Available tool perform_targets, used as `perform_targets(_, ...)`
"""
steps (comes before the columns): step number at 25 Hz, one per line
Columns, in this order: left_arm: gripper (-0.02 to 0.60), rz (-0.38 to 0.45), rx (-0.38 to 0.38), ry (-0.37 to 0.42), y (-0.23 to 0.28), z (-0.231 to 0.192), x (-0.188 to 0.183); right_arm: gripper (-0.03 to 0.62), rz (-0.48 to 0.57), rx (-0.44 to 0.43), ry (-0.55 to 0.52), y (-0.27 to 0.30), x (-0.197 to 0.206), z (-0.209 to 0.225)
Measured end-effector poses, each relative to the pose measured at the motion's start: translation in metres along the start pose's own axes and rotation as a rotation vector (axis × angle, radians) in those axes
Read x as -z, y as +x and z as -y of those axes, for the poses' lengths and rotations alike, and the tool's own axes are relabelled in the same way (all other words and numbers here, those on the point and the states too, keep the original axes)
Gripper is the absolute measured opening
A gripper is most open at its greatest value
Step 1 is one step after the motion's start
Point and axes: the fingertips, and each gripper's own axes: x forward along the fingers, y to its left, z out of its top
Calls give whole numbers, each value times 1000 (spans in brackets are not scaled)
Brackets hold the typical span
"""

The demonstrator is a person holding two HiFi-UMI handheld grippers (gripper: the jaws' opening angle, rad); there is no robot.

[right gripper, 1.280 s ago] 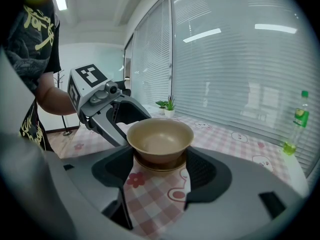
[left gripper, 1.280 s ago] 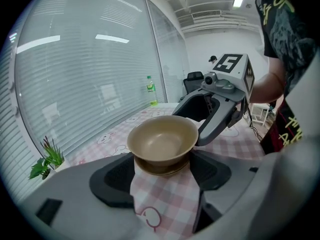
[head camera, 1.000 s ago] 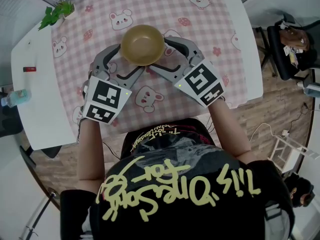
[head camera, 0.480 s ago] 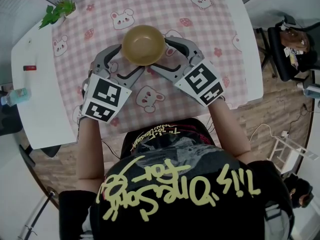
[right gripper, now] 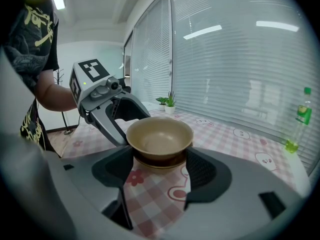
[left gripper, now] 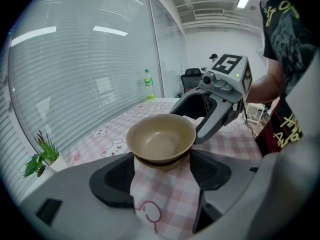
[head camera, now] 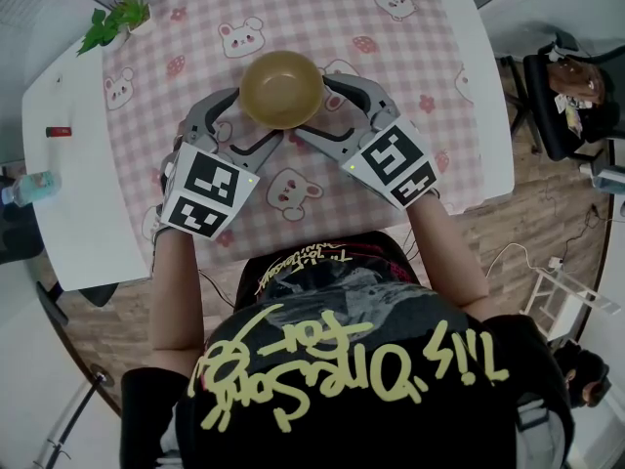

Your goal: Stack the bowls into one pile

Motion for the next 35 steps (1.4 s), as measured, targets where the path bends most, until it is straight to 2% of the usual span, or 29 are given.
perform_targets(16,339,-48,-20,31,0,1,5,333,-17,14,-5,0,5,0)
perform_targets(35,333,-48,-40,44,-3,6,9,333,-42,30,-8,-1,10,-3)
